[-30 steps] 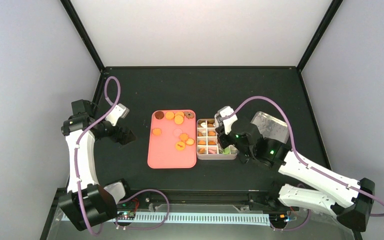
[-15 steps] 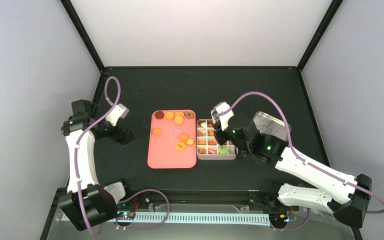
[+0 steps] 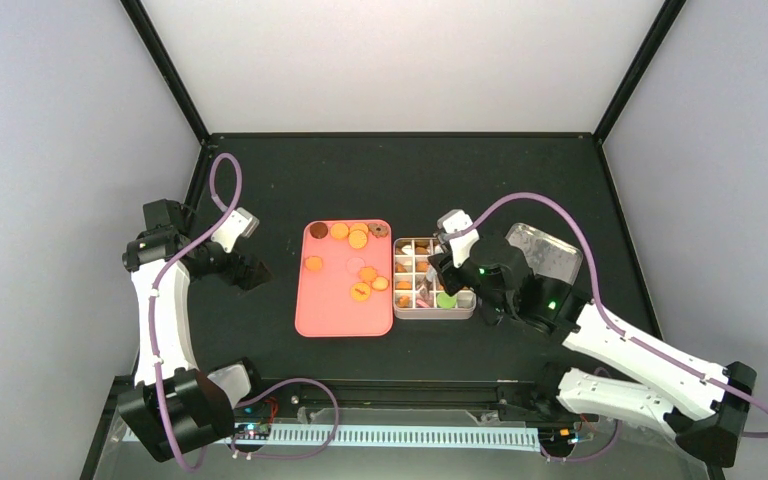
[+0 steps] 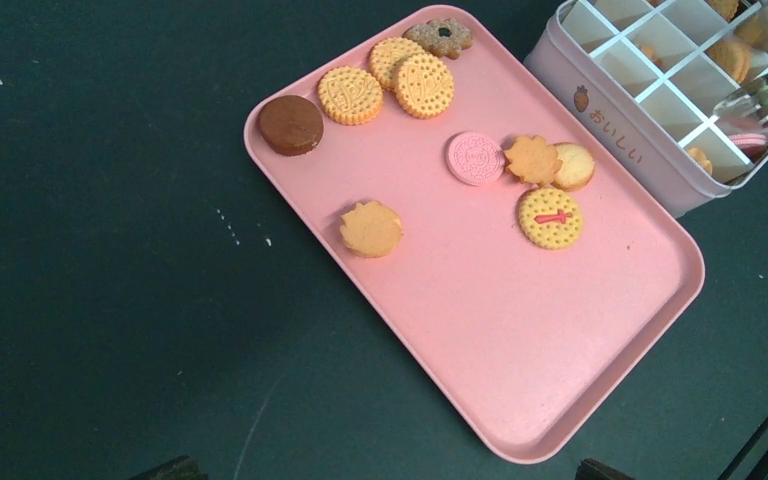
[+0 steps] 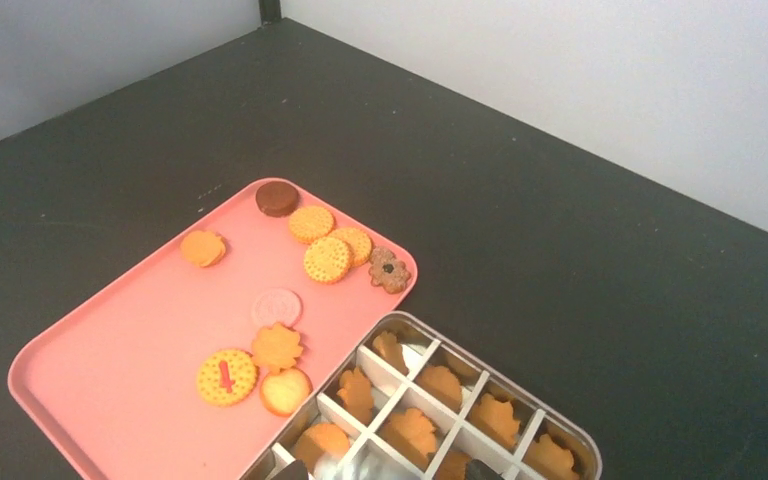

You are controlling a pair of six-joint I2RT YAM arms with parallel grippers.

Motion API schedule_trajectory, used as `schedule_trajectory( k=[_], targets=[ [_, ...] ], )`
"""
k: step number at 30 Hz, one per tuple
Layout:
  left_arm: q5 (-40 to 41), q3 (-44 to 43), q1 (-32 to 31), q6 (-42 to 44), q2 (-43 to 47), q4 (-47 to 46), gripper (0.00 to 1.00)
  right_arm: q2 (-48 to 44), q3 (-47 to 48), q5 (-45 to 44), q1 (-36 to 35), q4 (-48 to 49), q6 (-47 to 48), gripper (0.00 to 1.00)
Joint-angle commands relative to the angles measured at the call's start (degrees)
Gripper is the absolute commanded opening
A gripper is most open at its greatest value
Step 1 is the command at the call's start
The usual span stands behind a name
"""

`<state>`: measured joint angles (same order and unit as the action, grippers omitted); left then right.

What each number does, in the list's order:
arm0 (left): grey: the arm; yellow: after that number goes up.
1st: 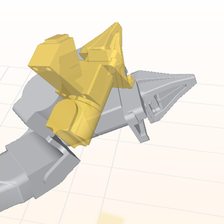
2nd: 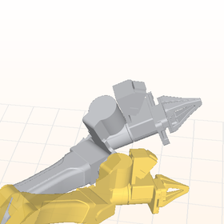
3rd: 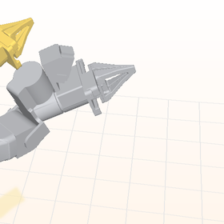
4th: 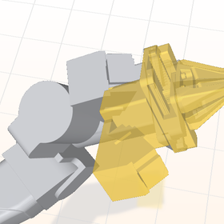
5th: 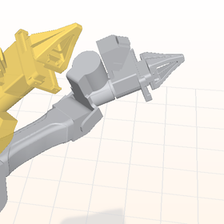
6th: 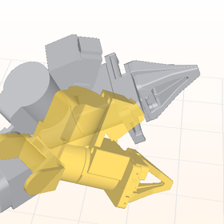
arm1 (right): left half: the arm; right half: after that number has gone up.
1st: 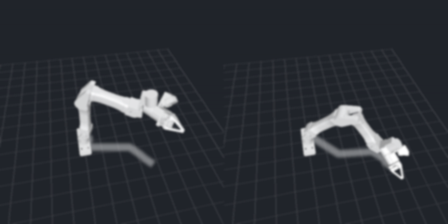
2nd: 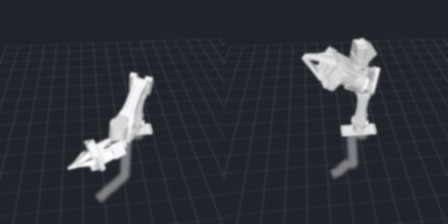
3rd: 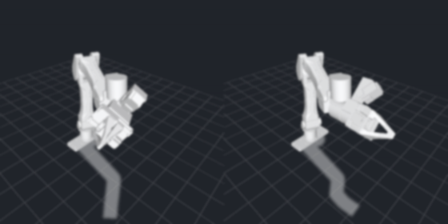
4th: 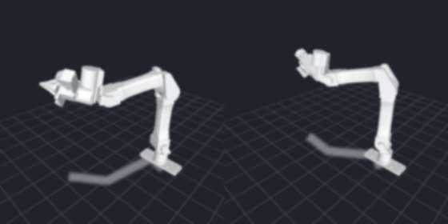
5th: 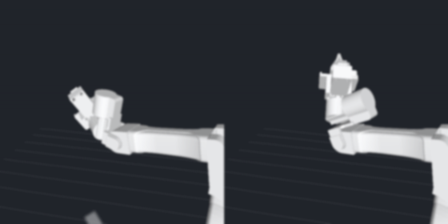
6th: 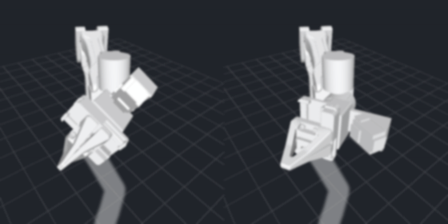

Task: Pack the cookies
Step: Move the fake cookies to the packing box.

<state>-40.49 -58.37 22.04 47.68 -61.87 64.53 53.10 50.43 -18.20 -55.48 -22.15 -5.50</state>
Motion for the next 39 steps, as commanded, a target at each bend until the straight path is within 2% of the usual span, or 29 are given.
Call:
schedule_trajectory(
  k=[1,8,15,39],
  targets=[
    [-0.22,-0.69,-0.25,1.25,0.63,1.19,0.99,-0.33,-1.85,0.63,0.20,1.62,-0.83,0.40],
    [0.36,-0.55,-0.25,1.61,1.26,1.51,0.99,1.23,-1.90,0.77,0.21,1.95,-0.94,0.37],
    [-0.11,0.05,-0.25,1.65,1.10,1.02,0.99,-1.24,-1.93,-1.65,0.20,1.40,-1.49,0.20],
    [-0.94,-0.34,-0.25,1.45,1.56,1.30,0.99,1.87,6.13,-3.38,0.90,1.51,2.68,0.20]
  ],
)
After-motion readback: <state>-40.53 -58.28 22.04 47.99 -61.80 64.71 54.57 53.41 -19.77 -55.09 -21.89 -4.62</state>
